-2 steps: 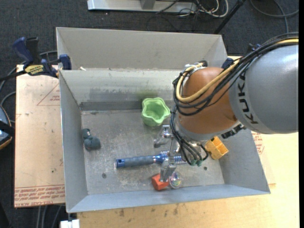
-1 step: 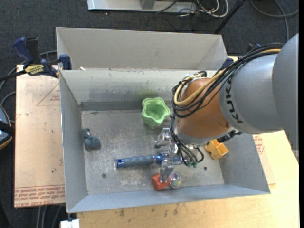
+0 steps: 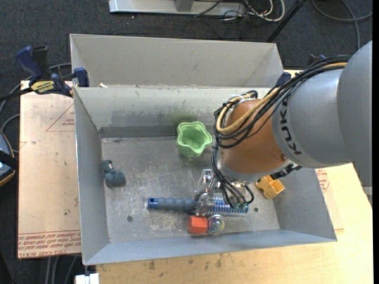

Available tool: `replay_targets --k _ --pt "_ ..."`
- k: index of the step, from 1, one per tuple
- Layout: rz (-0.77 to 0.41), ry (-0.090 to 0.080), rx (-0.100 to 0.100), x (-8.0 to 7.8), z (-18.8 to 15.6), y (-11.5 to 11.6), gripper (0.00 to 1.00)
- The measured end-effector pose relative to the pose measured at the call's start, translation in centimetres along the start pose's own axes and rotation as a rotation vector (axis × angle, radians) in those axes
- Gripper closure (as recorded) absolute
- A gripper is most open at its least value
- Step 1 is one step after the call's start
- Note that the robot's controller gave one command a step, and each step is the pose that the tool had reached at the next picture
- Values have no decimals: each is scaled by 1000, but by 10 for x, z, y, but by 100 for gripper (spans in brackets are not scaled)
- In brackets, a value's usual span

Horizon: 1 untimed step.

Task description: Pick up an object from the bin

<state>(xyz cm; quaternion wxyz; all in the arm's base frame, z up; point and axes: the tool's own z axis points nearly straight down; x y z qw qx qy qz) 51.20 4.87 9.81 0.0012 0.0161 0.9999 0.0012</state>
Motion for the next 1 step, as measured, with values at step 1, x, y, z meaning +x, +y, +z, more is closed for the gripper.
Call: replay_targets --k 1 --pt "-230 -5 2 3 -123 -7 100"
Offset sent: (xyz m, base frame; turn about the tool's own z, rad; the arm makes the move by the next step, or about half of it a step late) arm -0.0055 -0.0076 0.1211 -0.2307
